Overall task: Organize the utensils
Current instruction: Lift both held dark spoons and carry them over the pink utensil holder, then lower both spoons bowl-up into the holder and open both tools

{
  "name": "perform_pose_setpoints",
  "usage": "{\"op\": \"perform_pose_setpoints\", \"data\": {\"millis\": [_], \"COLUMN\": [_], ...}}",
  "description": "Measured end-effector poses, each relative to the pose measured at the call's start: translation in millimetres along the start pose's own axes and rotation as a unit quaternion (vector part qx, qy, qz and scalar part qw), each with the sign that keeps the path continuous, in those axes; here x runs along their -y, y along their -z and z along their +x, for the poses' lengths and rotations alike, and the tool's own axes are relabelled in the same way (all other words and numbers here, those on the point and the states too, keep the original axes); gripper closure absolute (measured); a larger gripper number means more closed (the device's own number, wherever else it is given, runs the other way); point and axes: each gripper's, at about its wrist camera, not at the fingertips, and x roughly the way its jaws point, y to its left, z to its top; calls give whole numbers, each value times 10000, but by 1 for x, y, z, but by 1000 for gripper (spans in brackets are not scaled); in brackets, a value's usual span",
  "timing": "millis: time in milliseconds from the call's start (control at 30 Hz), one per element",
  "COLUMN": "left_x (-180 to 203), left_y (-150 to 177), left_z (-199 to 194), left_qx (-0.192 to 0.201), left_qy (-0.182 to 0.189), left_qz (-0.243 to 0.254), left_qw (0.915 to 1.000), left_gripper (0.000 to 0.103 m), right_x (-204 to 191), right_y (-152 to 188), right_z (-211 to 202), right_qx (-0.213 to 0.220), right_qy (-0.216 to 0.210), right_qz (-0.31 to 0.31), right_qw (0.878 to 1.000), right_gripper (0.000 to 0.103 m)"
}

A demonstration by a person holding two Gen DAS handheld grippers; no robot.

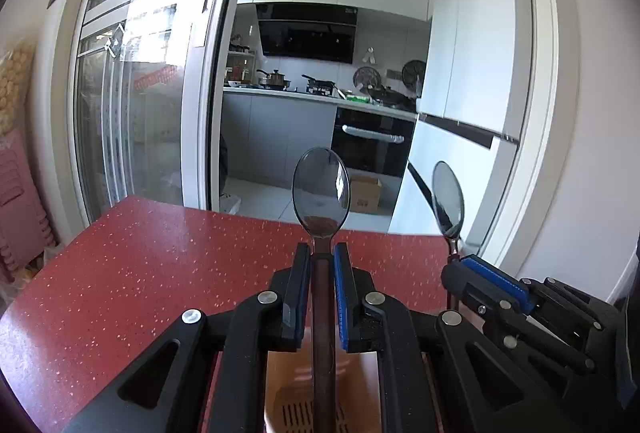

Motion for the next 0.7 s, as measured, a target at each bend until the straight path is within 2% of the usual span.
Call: {"op": "perform_pose_setpoints", "data": {"millis": [333, 533, 567, 600, 633, 700], "left_x": [8, 4, 2, 1, 0, -1], "left_y": [22, 20, 19, 19, 18, 19], "left_z": [-10, -26, -29, -34, -38, -49], "left_qx": [-166, -211, -246, -275, -289, -284], "left_qy": [-188, -230, -255, -266, -289, -406], "left_qz": [368, 302, 279, 251, 243, 285], "left_qw": [9990, 9991, 9990, 9990, 9989, 9984], "left_gripper": [62, 62, 62, 62, 62, 62], "right_x": [-9, -7, -6, -5, -5, -5], "right_y": [24, 25, 23, 23, 23, 20], "right_z": [2, 4, 4, 4, 3, -4], "right_qx": [-252, -538, -596, -651, -669, -600], "right_qy": [-120, -267, -291, -308, -318, -256], "right_qz": [-311, -223, -175, -126, -95, -47], "right_qw": [9991, 9979, 9976, 9973, 9972, 9979], "right_gripper": [91, 89, 87, 78, 66, 52]}}
